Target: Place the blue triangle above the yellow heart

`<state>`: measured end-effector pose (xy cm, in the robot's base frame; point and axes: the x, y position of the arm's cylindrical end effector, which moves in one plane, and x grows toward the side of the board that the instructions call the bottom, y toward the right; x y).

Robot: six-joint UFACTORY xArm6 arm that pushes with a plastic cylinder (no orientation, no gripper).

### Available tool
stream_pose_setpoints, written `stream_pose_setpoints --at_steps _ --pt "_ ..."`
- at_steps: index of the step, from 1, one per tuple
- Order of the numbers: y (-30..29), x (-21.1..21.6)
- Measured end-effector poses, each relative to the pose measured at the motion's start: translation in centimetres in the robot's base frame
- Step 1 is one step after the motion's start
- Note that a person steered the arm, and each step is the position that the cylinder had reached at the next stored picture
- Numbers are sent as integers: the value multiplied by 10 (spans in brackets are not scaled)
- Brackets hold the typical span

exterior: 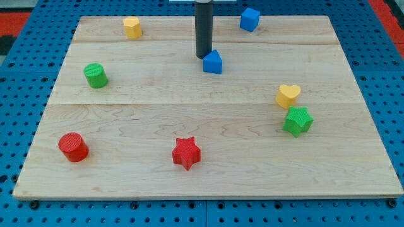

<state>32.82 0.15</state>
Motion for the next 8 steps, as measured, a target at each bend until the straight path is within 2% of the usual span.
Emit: stream_pose_setpoints --at_steps 1,4,5,6,8 --pt "24 22" --pt "30 73" --pt "45 72" --pt "99 65" --pt "123 38"
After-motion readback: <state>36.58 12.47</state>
